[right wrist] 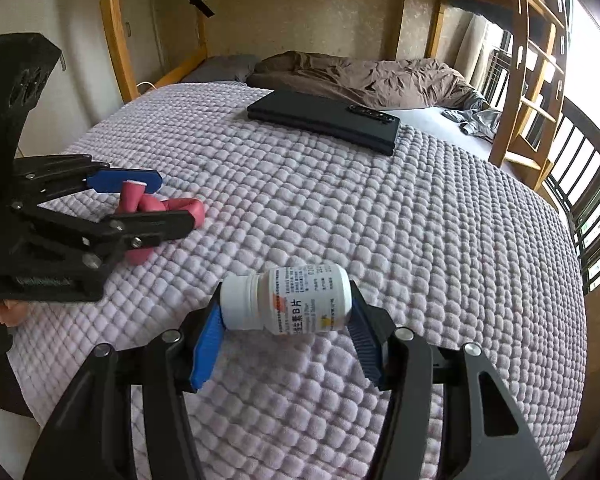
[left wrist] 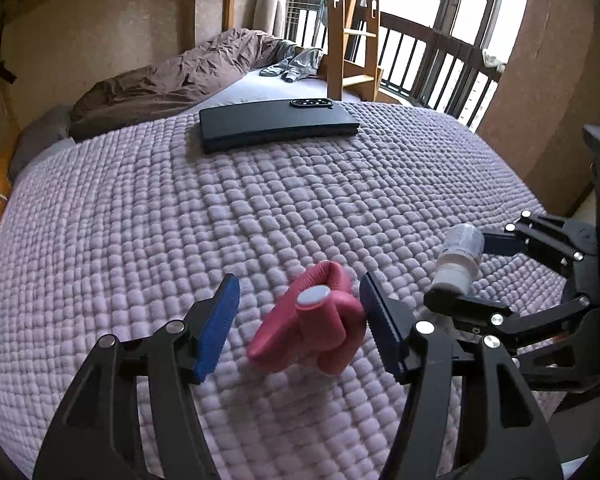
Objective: Collect trash
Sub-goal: 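Carry the medicine bottle and pink toy in both tools over the white bin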
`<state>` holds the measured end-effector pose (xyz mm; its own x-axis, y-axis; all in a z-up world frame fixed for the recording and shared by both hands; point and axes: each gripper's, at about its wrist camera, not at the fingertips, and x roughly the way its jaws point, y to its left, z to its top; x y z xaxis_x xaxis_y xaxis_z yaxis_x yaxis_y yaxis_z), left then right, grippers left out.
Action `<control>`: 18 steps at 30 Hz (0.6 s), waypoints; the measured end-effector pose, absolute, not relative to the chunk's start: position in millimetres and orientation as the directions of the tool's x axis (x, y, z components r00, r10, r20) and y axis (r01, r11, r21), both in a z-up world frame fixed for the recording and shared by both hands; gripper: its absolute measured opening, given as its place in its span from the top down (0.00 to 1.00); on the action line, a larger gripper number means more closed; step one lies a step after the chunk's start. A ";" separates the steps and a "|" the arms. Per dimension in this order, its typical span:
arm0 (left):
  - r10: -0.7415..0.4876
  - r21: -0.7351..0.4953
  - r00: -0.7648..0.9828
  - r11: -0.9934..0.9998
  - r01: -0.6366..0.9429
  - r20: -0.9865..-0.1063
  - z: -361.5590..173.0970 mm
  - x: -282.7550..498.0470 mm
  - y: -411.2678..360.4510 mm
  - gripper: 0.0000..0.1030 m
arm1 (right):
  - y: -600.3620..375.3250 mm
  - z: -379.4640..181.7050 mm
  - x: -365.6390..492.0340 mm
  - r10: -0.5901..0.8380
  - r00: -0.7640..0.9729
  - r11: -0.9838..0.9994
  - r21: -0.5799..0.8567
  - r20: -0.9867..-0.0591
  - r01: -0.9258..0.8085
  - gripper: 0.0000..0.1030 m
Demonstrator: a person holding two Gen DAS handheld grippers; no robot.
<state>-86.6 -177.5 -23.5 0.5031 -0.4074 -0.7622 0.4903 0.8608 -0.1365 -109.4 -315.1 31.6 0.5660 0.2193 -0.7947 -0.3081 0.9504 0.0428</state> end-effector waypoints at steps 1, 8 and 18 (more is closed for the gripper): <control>-0.413 -0.148 0.498 0.860 0.488 -0.762 -24.2 -87.2 -173.7 0.38 | -315.0 31.9 -110.6 0.219 0.566 0.950 0.043 -0.795 -0.308 0.46; -0.430 -0.149 0.488 0.845 0.513 -0.760 -26.3 -94.2 -164.4 0.38 | -313.8 31.0 -114.1 0.222 0.562 0.949 0.044 -0.797 -0.312 0.46; -0.395 -0.072 0.507 0.836 0.543 -0.766 -23.8 -105.4 -177.1 0.47 | -312.0 33.3 -116.8 0.235 0.561 0.948 0.060 -0.794 -0.312 0.46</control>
